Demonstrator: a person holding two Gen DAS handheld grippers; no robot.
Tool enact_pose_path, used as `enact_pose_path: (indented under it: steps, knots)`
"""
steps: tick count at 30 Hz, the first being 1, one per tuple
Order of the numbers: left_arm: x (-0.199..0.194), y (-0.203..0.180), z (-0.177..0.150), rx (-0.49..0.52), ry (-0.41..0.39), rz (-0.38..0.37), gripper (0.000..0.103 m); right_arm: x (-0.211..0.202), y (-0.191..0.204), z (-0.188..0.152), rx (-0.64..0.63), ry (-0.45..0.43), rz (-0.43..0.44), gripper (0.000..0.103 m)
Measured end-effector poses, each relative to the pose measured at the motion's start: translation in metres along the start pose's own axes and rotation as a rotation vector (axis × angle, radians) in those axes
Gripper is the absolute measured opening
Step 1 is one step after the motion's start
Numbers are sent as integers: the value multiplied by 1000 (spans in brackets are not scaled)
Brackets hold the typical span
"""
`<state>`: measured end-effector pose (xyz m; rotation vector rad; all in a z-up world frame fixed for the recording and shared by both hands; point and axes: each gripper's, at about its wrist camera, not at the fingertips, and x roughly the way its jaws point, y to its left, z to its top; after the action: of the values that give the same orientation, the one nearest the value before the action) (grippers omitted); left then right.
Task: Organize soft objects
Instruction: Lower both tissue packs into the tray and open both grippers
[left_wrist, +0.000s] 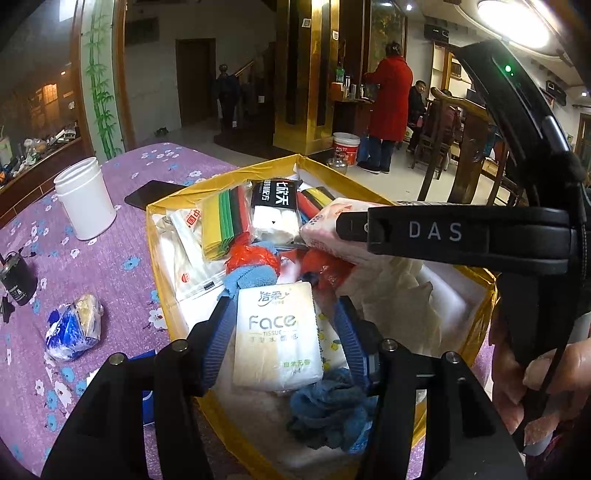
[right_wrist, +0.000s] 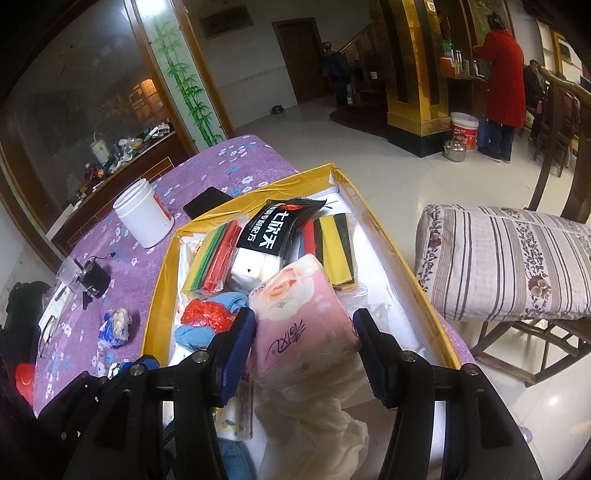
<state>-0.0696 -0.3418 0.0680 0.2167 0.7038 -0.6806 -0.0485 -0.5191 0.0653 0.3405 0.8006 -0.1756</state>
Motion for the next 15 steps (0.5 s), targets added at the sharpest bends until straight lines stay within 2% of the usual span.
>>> enact_pose_path:
  steps: [2, 11, 15]
  knots:
    - [0, -1, 0, 4, -2, 3, 58, -2, 0, 0, -1, 0, 0, 59]
    - [-3, 2, 1, -2, -20, 12, 59, -17, 12, -3, -43, -26, 8, 60]
    - [-3, 3, 1, -8, -24, 15, 59, -25, 15, -3, -36, -63, -19, 69]
